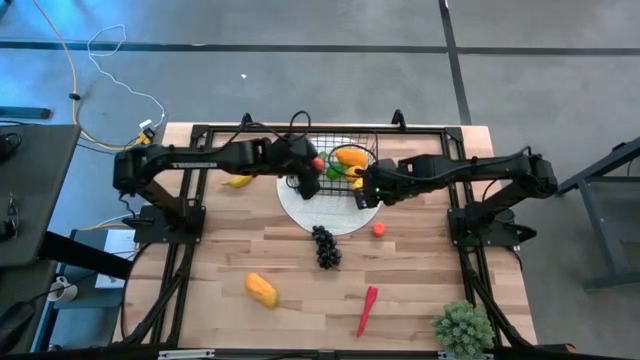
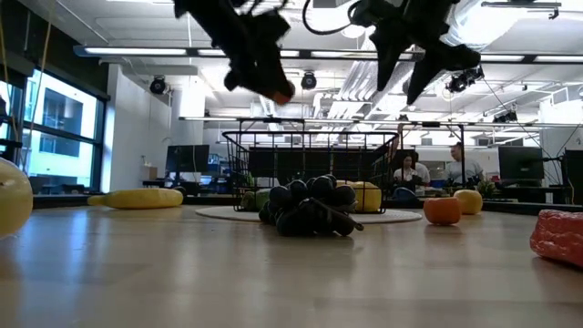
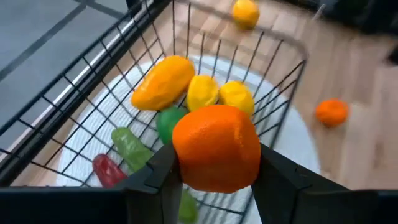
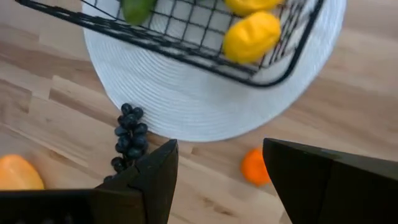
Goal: Build produce basket
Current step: Put the bottom orange into the wire basket
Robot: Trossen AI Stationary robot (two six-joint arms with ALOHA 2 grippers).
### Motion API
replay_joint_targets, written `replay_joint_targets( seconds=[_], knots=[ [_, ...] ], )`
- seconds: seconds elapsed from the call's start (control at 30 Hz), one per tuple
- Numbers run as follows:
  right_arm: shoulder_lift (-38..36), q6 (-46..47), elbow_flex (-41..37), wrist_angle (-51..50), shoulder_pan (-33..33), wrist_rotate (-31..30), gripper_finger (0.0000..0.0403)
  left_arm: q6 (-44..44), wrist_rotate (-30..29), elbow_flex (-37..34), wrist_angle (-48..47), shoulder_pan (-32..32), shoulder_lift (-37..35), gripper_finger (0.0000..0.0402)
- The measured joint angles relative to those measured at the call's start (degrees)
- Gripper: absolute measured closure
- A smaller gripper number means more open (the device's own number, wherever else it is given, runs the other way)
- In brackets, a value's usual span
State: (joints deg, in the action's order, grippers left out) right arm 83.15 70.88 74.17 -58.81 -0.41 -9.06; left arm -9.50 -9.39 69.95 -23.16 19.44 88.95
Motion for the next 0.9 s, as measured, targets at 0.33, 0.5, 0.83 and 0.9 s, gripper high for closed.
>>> replay_joint_targets(
  seconds=[0.33,0.5,0.83,0.9],
  knots=[
    [0.15,16.78,0.00,-0.28,8.42,-0.02,0.0187,6.09,1.56,0.00,4.14,2.82,8.74,0.0258],
    [1.74,24.55,0.00,0.02,13.35,0.13,0.0187,6.12,4.74,0.00,6.59,3.48,12.05,0.0250],
    [7.70,41.87,0.00,2.94,23.31,1.05,0.0187,5.66,7.65,0.02,7.39,3.52,14.79,0.0206],
    [9.10,45.40,0.00,4.76,25.09,1.08,0.0187,5.66,7.69,0.02,7.52,3.48,14.79,0.0195]
  ],
)
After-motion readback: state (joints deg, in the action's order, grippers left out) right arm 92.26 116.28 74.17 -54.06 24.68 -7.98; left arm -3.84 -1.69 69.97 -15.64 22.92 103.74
